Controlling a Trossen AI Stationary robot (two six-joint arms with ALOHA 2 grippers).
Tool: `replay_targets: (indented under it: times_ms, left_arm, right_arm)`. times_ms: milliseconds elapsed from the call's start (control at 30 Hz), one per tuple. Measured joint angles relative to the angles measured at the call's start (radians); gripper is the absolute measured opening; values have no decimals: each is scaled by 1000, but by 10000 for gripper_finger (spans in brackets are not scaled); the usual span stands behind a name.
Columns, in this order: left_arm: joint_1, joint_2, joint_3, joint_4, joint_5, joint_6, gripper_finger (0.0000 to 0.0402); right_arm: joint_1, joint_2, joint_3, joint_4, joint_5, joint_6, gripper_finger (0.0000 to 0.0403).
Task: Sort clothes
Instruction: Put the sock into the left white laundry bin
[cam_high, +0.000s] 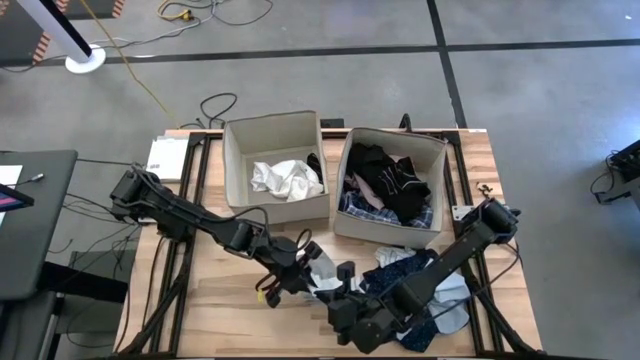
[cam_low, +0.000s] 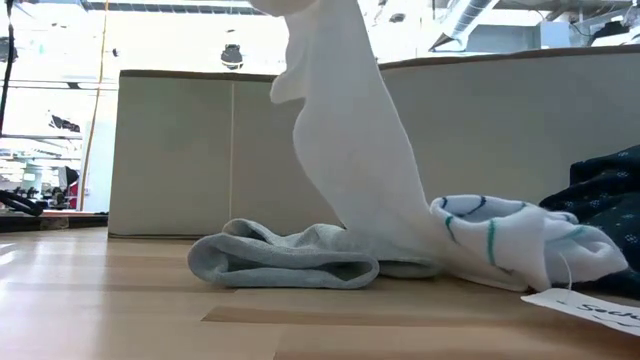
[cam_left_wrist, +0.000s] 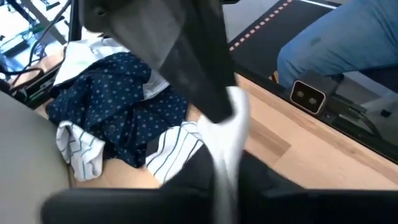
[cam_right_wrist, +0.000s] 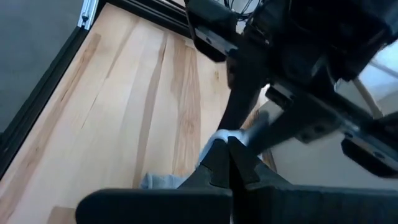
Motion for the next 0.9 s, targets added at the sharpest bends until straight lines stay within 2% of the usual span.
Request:
replay_targets:
  times_ms: [67, 267, 367, 500, 700, 800, 900]
  left_arm:
    - [0, 0, 0, 0, 3, 3, 12]
    - [0, -1, 0, 3, -4, 24, 5]
    - [0, -2, 6, -13, -44, 42, 3]
    - [0, -2, 55, -75, -75, 64, 3]
    - [-13, -21, 173, -264, -194, 125, 2]
    - [-23, -56, 238, -346, -283, 161, 1]
    - [-24, -98, 314, -434, -390, 194, 1]
  right_arm:
    - [6, 0, 0, -19, 0, 25, 0]
    - [33, 0, 0, -107, -2, 137, 18]
    - [53, 0, 0, -151, -3, 191, 54]
    - [82, 0, 0, -221, -4, 296, 121]
    - [115, 0, 0, -410, -5, 557, 222]
    - [135, 1, -1, -507, -8, 694, 249]
    - [159, 1, -10, -555, -10, 785, 254]
